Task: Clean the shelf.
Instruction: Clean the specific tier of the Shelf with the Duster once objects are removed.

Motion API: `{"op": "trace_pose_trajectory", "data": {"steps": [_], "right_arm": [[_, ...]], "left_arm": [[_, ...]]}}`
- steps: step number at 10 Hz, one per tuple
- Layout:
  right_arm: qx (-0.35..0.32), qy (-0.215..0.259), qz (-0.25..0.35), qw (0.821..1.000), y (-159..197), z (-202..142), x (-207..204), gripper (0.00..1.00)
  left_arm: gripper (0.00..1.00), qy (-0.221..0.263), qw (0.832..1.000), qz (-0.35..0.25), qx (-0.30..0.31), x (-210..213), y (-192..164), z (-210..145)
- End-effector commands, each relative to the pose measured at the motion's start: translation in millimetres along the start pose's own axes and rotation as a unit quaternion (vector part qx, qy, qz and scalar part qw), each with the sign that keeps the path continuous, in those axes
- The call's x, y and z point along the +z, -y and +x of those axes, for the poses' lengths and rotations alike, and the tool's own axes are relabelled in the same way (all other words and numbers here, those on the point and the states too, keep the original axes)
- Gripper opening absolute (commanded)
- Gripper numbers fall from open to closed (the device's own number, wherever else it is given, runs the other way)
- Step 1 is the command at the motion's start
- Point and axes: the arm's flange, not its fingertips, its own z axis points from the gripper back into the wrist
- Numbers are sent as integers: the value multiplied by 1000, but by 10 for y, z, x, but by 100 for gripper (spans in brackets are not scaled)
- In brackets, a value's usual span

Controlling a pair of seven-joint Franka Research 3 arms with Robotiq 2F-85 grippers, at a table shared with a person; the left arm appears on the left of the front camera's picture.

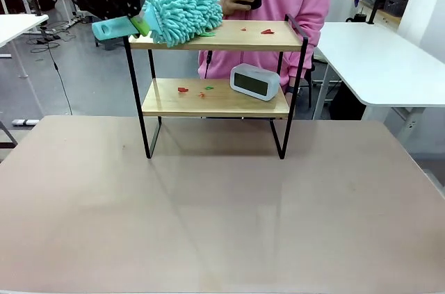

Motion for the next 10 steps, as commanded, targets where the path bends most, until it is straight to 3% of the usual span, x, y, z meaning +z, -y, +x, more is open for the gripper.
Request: {"op": "trace_pose_trajectory", "data": {"steps": [1,7,10], "right_arm": [[12,7,14,1000,3,19,4,100],[12,7,14,1000,3,19,4,100],[12,7,14,1000,3,19,4,100]], "left_arm": [[12,2,1000,-12,-28,-26,86,71],[12,-32,998,-41,-32,-233,346,352],[12,-33,994,-55,-86,-290,438,427]]}}
